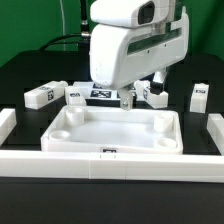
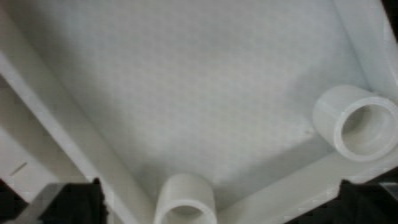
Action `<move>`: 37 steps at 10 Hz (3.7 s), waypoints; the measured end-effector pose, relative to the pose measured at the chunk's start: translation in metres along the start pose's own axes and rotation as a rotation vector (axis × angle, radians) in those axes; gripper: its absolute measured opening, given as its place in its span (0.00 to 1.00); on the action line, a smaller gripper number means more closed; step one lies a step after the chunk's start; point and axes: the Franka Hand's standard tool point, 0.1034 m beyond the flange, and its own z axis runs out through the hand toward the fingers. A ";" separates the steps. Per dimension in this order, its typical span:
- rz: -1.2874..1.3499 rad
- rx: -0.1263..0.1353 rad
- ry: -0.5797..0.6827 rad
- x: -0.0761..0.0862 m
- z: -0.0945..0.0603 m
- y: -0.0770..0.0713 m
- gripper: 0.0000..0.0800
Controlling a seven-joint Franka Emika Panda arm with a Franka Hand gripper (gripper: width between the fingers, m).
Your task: Assemble desk
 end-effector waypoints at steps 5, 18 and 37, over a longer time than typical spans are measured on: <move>-0.322 -0.020 0.016 -0.018 0.017 -0.019 0.81; -0.525 -0.008 0.028 -0.049 0.069 -0.054 0.81; -0.635 0.038 0.002 -0.026 0.074 -0.070 0.07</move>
Offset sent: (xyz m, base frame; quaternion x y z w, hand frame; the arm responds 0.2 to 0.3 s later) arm -0.0383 0.0066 -0.0134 -0.0129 0.0658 -0.2592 0.9635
